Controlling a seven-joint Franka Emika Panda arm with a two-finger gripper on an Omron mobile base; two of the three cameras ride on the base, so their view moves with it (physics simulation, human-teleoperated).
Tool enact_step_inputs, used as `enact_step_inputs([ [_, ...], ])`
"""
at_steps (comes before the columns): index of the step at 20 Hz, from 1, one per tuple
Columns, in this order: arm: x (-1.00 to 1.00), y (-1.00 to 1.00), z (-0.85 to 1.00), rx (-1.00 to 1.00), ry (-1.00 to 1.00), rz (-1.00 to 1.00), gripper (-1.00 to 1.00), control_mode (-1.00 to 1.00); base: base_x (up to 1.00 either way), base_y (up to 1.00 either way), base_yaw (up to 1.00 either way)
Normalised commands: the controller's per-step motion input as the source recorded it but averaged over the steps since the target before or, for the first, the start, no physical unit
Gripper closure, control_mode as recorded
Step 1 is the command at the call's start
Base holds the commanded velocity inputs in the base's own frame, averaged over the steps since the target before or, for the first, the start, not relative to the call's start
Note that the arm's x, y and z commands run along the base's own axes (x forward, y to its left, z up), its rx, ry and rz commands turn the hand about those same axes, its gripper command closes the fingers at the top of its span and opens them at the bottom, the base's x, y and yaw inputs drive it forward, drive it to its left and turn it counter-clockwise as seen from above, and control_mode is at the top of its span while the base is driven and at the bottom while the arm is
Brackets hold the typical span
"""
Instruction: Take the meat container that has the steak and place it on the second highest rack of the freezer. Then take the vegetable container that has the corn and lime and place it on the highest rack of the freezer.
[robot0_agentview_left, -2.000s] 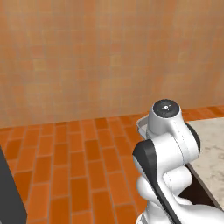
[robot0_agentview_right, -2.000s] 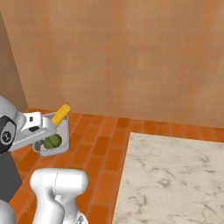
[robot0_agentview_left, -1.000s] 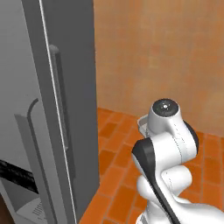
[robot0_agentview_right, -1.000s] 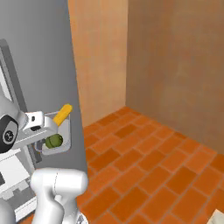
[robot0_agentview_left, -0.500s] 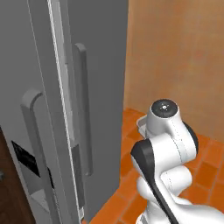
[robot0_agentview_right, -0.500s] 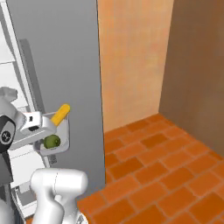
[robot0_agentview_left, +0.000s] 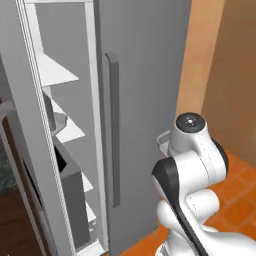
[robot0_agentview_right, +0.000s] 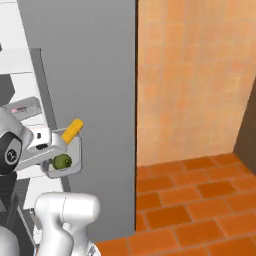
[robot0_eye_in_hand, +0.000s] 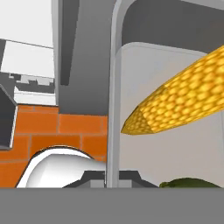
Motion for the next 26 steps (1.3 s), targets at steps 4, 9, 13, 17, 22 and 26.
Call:
enact_step_inputs([
  [4, 0.0, 0.0, 0.0, 0.0, 0.0, 0.0, 1.0, 1.0, 0.07, 0.02, 0.63],
  [9, 0.0, 0.0, 0.0, 0.0, 0.0, 0.0, 1.0, 1.0, 0.09, 0.17, 0.43],
  [13, 0.0, 0.0, 0.0, 0.0, 0.0, 0.0, 1.0, 1.0, 0.4, 0.19, 0.18],
  [17, 0.0, 0.0, 0.0, 0.0, 0.0, 0.0, 1.0, 1.0, 0.6, 0.0, 0.42],
  [22, 0.0, 0.0, 0.0, 0.0, 0.0, 0.0, 1.0, 1.0, 0.16, -0.02, 0.49],
  [26, 0.0, 0.0, 0.0, 0.0, 0.0, 0.0, 1.0, 1.0, 0.52, -0.13, 0.38],
])
